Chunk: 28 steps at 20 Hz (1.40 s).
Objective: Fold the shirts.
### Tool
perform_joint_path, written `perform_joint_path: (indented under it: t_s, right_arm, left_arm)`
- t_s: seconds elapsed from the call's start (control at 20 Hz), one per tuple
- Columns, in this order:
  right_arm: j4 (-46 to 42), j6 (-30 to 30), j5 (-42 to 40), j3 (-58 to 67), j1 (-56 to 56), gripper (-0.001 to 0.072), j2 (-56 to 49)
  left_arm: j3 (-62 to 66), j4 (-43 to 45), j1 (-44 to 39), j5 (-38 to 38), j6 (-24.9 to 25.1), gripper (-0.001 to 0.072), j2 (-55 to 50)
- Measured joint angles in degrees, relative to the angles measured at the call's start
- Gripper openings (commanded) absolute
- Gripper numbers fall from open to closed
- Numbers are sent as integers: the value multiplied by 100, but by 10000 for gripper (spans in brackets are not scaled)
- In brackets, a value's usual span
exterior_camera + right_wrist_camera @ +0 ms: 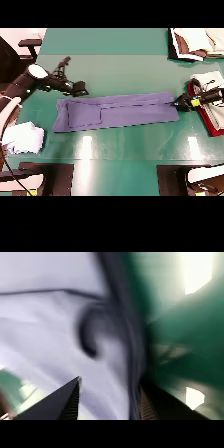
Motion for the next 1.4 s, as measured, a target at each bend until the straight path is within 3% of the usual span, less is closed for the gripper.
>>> perform_joint_path:
  t_s: [0.05, 0.1, 0.75, 1.4]
  right_arm:
    - [20, -33, -48, -2, 81, 85, -72]
    - [11, -59, -87, 33, 160, 19, -111]
    - [776, 243, 269, 1786, 1169, 19, 1228]
    - [955, 763, 72, 3438, 3025, 19, 1488]
  left_arm:
    - [4, -2, -208, 85, -55, 29, -74]
    - [17, 0, -387, 142, -96, 29, -153]
    - [1585, -13, -1950, 501, -522, 29, -2057]
    - [2179, 225, -2133, 382, -684, 29, -2559]
